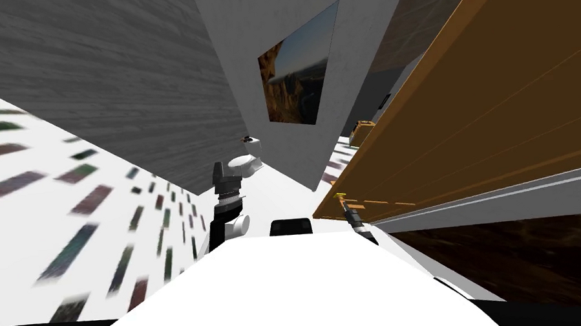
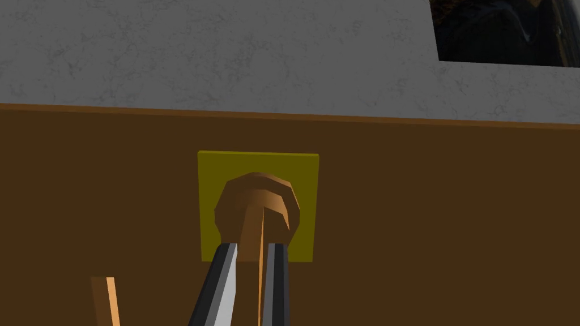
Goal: Pull the door open
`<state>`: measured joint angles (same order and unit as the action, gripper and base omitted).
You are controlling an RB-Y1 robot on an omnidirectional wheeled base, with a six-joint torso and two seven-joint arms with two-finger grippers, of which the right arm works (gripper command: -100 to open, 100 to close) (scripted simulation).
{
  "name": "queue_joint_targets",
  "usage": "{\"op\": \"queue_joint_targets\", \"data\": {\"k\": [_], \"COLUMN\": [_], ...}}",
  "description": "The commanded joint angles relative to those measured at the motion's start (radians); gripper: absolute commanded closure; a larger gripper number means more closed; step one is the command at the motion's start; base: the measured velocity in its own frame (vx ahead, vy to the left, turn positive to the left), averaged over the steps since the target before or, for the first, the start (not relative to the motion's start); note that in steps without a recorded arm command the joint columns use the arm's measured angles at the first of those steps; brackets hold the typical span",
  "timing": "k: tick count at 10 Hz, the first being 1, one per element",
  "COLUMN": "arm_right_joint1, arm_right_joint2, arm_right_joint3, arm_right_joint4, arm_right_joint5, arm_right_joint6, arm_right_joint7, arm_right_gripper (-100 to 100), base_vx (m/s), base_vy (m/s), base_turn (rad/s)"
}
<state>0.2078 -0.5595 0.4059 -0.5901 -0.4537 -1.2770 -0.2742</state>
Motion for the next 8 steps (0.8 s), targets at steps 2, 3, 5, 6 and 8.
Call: {"op": "queue_joint_targets", "data": {"k": [2,3,5,6,8], "arm_right_joint1": [-0.020,-0.021,-0.022,-0.024,-0.026], "arm_right_joint2": [0.016,0.017,0.018,0.019,0.021], "arm_right_joint3": [0.034,0.043,0.053,0.064,0.079], "arm_right_joint4": [-0.020,-0.035,-0.050,-0.066,-0.090], "arm_right_joint5": [-0.046,-0.068,-0.091,-0.114,-0.150], "arm_right_joint6": [0.007,0.016,0.025,0.034,0.047], "arm_right_joint7": [0.049,0.069,0.090,0.112,0.145], "arm_right_gripper": [100,100,100,100,100], "base_vx": [-0.030,-0.035,-0.033,-0.022,-0.024], "base_vy": [0.008,0.002,-0.007,-0.004,-0.001], "base_turn": [0.170,0.160,0.126,0.127,0.120]}}
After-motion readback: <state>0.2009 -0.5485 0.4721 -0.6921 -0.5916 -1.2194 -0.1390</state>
